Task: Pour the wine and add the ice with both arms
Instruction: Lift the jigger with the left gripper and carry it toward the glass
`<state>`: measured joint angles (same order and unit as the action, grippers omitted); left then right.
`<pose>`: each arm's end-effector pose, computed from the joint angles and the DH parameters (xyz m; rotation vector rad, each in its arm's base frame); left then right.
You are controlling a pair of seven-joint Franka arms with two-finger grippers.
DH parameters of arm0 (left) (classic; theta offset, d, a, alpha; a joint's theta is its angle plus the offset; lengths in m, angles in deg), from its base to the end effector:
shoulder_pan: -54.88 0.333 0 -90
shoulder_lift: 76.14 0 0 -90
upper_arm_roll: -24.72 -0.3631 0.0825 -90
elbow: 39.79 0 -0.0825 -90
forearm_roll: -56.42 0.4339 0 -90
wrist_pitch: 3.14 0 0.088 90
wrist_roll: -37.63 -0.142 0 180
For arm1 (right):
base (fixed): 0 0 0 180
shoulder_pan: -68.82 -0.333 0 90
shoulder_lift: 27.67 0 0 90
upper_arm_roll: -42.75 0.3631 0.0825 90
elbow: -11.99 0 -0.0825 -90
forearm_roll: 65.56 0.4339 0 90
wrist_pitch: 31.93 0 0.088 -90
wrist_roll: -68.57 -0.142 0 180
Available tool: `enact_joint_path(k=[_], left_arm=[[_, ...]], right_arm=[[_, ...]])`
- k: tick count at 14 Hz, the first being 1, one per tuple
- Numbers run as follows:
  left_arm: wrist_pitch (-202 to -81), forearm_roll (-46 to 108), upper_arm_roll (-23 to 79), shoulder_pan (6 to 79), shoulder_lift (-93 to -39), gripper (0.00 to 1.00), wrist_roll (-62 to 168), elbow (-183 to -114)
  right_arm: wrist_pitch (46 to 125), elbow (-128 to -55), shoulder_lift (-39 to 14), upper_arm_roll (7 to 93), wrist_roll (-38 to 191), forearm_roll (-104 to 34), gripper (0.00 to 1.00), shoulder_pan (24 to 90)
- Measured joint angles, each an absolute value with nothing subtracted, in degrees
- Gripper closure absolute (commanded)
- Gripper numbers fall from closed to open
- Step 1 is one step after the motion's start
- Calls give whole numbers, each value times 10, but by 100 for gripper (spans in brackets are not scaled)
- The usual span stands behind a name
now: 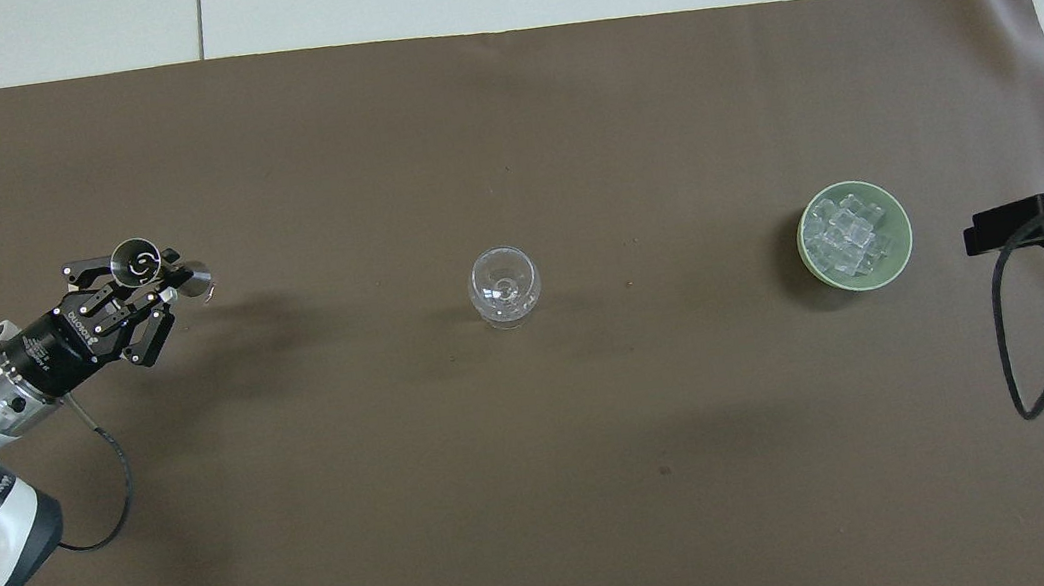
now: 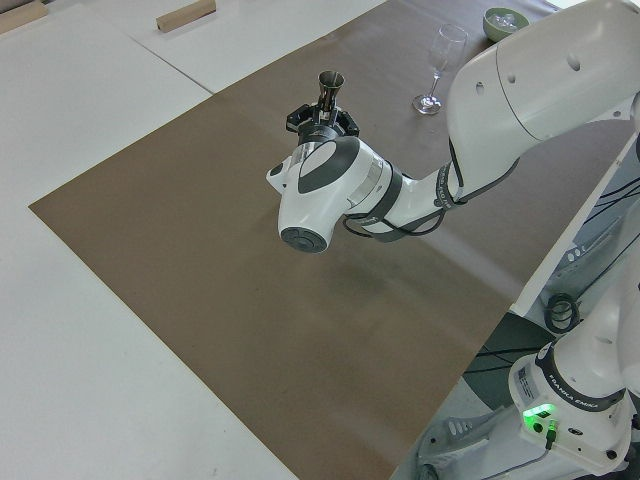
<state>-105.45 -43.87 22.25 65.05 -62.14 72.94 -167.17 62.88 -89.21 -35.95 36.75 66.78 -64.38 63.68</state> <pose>0.6039 0.0140 0.2993 0.9070 1.4350 -0.7805 0.5597 -0.0094 0.6251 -3.1045 0.0727 -0.0495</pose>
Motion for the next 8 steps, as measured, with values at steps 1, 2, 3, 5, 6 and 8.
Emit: enact_joint_path(k=[1,2,3,5,6,8], left_arm=[[-1055,-437,223,642,-625,100,735,-1671],[-1055,-437,223,635,-630,100,741,-1670],[-1057,-436,223,626,-636,100,755,-1667],[-1077,-418,223,608,-655,100,799,-1654],[-1094,-409,223,597,-665,100,819,-1647],[-1126,-404,223,574,-685,100,851,-1639]], right_arm=[[629,-892,-360,368,668,-644,0,637],[629,-892,-360,368,668,-644,0,637],[629,-892,-360,368,668,-644,0,637],[629,-892,-360,368,668,-644,0,637],[629,-892,-360,368,668,-644,0,637],[629,-892,-360,368,668,-644,0,637]])
